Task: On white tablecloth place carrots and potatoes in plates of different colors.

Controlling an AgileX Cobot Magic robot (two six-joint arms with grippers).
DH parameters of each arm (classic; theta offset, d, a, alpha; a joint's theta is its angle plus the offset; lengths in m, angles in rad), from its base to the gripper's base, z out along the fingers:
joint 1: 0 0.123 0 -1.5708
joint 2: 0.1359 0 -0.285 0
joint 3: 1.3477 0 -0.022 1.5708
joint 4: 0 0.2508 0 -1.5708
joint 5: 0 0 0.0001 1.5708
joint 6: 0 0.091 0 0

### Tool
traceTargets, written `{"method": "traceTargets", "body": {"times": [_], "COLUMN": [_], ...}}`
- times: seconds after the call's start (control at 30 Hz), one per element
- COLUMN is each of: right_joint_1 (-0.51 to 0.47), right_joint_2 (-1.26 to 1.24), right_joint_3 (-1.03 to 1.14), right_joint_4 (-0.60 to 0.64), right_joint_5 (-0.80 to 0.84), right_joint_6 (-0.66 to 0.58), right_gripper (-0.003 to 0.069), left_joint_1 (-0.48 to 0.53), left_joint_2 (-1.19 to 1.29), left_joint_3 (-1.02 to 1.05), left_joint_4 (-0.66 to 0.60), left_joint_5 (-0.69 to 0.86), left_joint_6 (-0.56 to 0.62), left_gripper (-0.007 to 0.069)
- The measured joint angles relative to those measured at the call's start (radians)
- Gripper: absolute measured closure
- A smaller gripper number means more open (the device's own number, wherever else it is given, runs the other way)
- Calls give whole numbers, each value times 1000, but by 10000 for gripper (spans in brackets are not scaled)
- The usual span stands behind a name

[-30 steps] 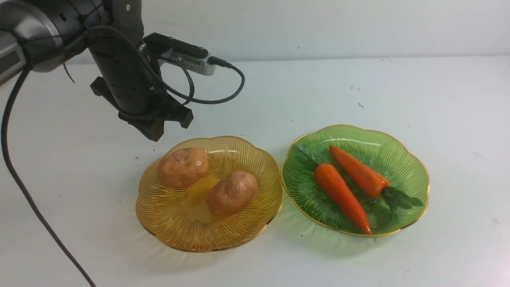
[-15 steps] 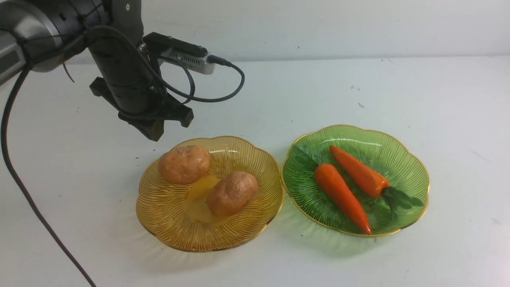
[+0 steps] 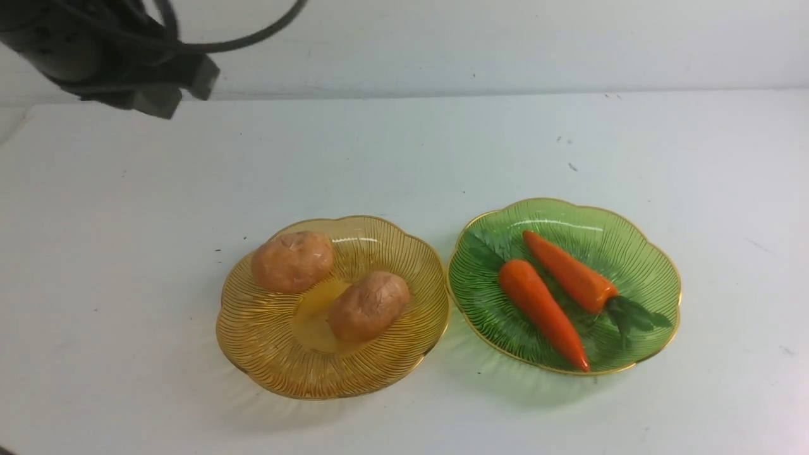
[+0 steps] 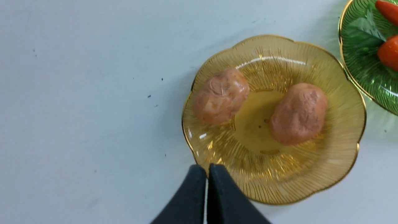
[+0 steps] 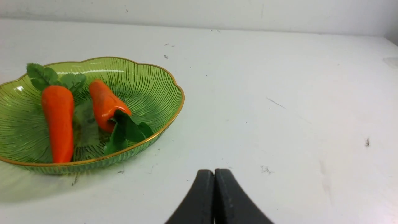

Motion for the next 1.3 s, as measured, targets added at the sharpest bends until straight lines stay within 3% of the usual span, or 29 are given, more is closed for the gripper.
{"method": "traceTargets", "body": {"times": [0.17,0.33,0.63,0.7,1.07,1.3], "right_joint_1": [0,0,0,0,0,0], "right_joint_2": [0,0,0,0,0,0], "right_joint_3": [0,0,0,0,0,0], "right_joint_4": [0,0,0,0,-1,-2], "right_joint_5": [0,0,0,0,0,0], "right_joint_6": [0,0,0,0,0,0], "right_gripper": [674,674,674,674,674,674], "left_joint_1": [0,0,0,0,0,10], "left_joint_2": [-232,-415,-646,-671,-689,-792], "left_joint_3": [295,590,1023,1062,1177,1178], "left_joint_4": [-22,-68,-189,-196,-193,-92], "left_joint_5": [-34,-273,-873,-917,-939,-802], "left_joint_6": [-23,-61,-77,-78,-80,-78], "left_gripper": [628,628,628,628,628,627]}}
